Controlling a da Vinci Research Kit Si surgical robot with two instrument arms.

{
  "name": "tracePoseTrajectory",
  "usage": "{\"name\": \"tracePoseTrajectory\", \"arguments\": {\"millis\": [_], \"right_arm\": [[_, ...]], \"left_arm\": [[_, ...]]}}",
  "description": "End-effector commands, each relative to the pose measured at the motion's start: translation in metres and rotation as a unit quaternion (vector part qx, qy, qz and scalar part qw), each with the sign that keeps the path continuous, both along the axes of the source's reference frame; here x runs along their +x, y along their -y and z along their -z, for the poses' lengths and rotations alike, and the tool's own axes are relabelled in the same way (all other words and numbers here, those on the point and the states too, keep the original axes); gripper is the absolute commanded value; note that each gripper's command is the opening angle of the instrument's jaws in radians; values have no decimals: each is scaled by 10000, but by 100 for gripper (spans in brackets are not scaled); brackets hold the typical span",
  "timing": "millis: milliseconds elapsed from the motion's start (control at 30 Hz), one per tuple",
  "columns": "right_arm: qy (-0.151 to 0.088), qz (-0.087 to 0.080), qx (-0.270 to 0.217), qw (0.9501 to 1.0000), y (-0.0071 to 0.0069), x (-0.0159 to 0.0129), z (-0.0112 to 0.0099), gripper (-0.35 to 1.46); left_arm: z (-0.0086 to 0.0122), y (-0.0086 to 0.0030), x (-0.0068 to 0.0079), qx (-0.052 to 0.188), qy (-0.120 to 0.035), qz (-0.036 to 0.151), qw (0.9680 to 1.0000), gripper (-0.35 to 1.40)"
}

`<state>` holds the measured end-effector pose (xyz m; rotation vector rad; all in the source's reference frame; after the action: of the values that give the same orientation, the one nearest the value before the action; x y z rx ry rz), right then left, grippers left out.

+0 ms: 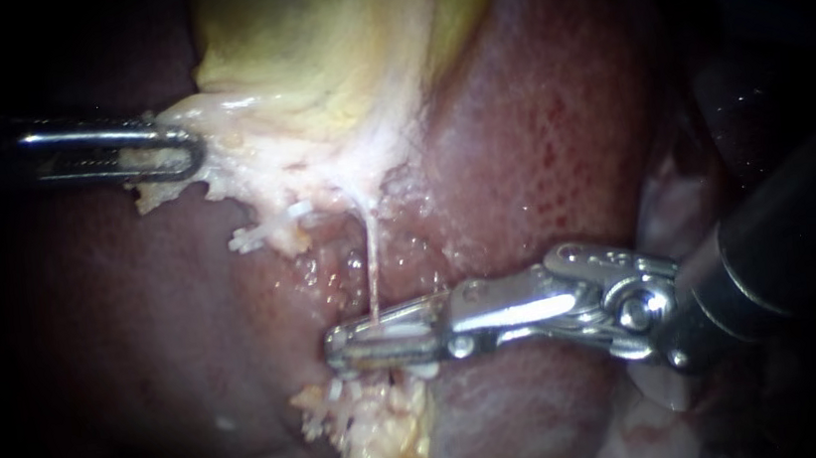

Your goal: Going back second clip right tube

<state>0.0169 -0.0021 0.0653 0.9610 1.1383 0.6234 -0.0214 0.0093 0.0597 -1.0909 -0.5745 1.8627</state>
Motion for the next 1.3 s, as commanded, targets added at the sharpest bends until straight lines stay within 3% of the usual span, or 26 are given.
{"name": "tracePoseTrajectory", "arguments": {"millis": [33, 333, 400, 600, 700, 900, 1300], "right_arm": [[-31, -20, 5, 10000, 0, 1, 0, -34], [-88, -51, -9, 9999, 4, 9, -9, 33], [-139, -87, -266, 9995, 6, 14, -17, 41], [-72, -334, -626, 9975, 9, 17, -45, 48], [75, -610, -788, 9950, 2, 14, -57, 49], [193, -800, -821, 9932, -12, 1, -72, 50], [211, -833, -809, 9930, -15, -8, -70, 49]], "left_arm": [[0, 0, 0, -2, -2, 2, 10000, -35], [0, 0, -1, -3, -2, 2, 10000, -35], [0, 1, -1, -4, -3, 3, 10000, -35], [-1, 1, -1, -5, -3, 3, 10000, -35], [0, 1, -1, -5, -3, 3, 10000, -35], [0, 1, -1, -5, -4, 4, 10000, -35], [1, 2, -1, -5, -4, 4, 10000, -35]]}}
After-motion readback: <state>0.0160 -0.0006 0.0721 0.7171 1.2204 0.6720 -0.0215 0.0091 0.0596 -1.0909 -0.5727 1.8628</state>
